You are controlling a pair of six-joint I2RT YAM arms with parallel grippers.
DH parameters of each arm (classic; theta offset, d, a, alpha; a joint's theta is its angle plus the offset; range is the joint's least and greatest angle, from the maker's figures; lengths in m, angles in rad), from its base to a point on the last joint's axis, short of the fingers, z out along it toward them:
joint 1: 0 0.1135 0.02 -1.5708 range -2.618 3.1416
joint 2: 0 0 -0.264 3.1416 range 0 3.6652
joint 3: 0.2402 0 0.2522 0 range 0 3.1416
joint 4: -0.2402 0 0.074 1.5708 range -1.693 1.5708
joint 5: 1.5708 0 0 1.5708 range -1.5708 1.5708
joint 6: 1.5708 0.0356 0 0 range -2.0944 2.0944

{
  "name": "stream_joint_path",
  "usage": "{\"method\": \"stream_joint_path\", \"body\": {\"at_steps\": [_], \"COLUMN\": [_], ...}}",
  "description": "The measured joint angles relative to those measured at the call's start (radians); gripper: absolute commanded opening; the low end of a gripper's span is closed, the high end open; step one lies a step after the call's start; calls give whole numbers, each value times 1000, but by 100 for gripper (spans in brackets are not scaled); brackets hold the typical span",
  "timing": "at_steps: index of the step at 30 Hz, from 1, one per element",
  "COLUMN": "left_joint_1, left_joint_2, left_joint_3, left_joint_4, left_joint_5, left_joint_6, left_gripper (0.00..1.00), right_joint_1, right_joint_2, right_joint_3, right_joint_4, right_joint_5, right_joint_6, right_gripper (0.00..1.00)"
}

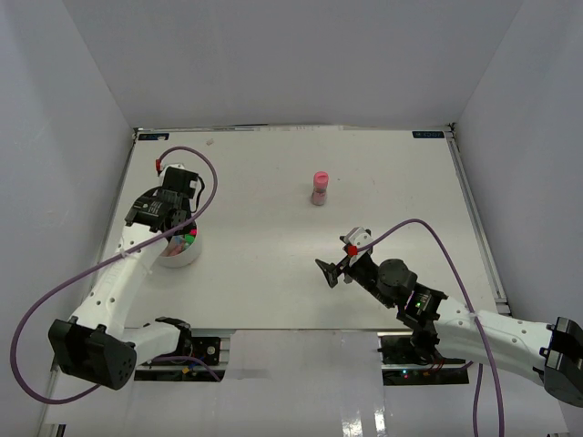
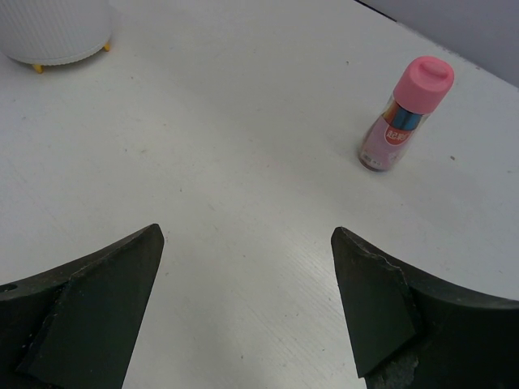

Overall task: Sort the stationery into containers
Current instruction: Place the pen in the storage box, then pick up the stationery from the center of the board.

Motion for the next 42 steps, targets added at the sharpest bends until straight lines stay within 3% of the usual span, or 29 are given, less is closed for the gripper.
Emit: {"method": "stream_joint_path", "body": {"at_steps": [5, 11, 21, 29, 35, 42], "left_joint_1": [13, 20, 24, 24, 25, 21], "left_joint_2": [8, 29, 50, 58, 21, -76], "left_joint_3": [-35, -93, -113, -110, -82, -85], "left_joint_4": [44, 82, 93, 92, 192, 506], "left_joint_5": [-17, -15, -26, 6, 208, 566], "left_joint_6": [4, 10, 14, 10, 31, 36], "left_gripper": [11, 21, 68, 80, 87, 94], "right_joint_1": [0, 0, -1, -1, -4, -60], "right_joint_2": [0, -14, -16, -33, -50, -93], "right_joint_3": [0, -17, -19, -34, -36, -50], "right_joint_4": [0, 6, 6, 13, 14, 17], "right_joint_5": [11, 26, 54, 90, 151, 228], "right_joint_6": [0, 0, 0, 2, 9, 39], "right_gripper": [90, 90, 90, 90, 90, 90]}}
